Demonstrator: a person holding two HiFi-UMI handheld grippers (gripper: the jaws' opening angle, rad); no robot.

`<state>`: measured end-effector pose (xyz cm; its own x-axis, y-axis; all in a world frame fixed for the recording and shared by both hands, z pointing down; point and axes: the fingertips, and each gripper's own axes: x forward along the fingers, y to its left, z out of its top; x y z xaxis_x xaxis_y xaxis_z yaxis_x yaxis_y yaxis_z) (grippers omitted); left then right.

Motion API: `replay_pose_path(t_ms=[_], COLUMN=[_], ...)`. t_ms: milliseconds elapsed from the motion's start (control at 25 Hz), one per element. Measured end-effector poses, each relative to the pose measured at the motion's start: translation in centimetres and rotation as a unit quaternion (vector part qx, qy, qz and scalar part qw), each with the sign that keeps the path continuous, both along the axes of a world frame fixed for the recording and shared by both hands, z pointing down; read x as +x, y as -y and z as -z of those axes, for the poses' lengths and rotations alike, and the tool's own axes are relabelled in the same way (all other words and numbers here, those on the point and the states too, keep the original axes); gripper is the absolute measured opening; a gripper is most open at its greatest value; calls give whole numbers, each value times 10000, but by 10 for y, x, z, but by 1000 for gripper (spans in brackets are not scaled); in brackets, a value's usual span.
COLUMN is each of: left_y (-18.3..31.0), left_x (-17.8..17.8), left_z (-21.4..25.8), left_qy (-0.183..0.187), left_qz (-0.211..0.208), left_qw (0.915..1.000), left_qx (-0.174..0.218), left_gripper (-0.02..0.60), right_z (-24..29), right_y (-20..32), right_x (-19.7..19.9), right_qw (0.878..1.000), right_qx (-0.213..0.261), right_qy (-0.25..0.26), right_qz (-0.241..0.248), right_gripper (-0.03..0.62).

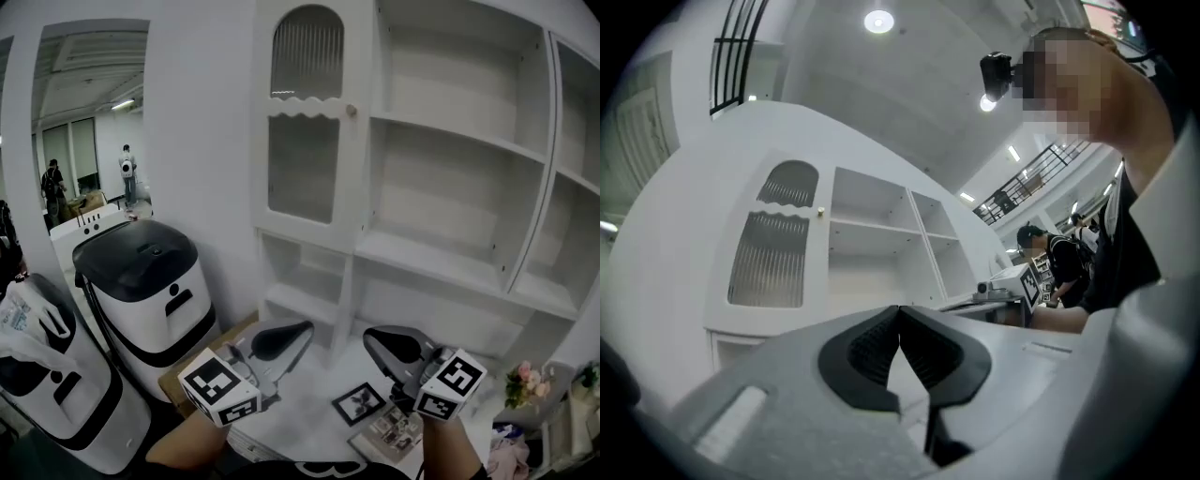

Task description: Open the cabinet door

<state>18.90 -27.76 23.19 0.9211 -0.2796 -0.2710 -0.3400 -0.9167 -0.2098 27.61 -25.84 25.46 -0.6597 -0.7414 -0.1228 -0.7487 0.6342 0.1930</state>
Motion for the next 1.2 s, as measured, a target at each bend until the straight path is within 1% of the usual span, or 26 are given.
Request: replay_pose_path(t_ms=[160,280,360,440,520,560,640,680,720,800,920,1000,1080,1200], left_y=[45,70,83,92,101,104,110,113,117,128,150,165,179,191], left_x=[0,10,21,32,40,43,50,53,56,61,69,78,86,93], left_z=[44,76,95,115,136,147,167,176,184,199,220,231,242,264], left_qy=[-42,3,100,195,140,55,-138,-196,-228,-273,-245,-150,-135,-205], left_qz=[7,-91,-158,-148,-118,-143,-299,-378,-427,-415,-220,-68,79,340], left_qw=[9984,9945,9894,9819,9748,9737,9738,9732,9718,9675,9608,9568,9524,9414], left_qx=[569,1040,1440,1880,2222,2272,2248,2261,2309,2479,2753,2904,3043,3348], left_gripper=[3,3,5,5,6,6,9,26,61,92,116,149,172,190], right_z=[21,32,39,45,48,48,49,49,48,46,41,38,35,32], right_y=[29,45,54,60,64,65,66,67,68,72,79,81,82,82], right_x=[8,14,15,16,16,17,20,21,22,24,26,30,36,45], right_qw=[9994,9982,9974,9963,9951,9945,9929,9920,9910,9893,9871,9852,9827,9784], right_qx=[110,117,146,168,165,152,134,133,131,126,114,103,80,67], right_qy=[12,60,81,78,44,14,-60,-90,-107,-110,-88,-41,27,97], right_qz=[-333,-578,-706,-841,-977,-1040,-1177,-1253,-1326,-1450,-1595,-1710,-1848,-2064], right_gripper=[3,3,3,3,3,3,3,3,3,3,3,3,3,3])
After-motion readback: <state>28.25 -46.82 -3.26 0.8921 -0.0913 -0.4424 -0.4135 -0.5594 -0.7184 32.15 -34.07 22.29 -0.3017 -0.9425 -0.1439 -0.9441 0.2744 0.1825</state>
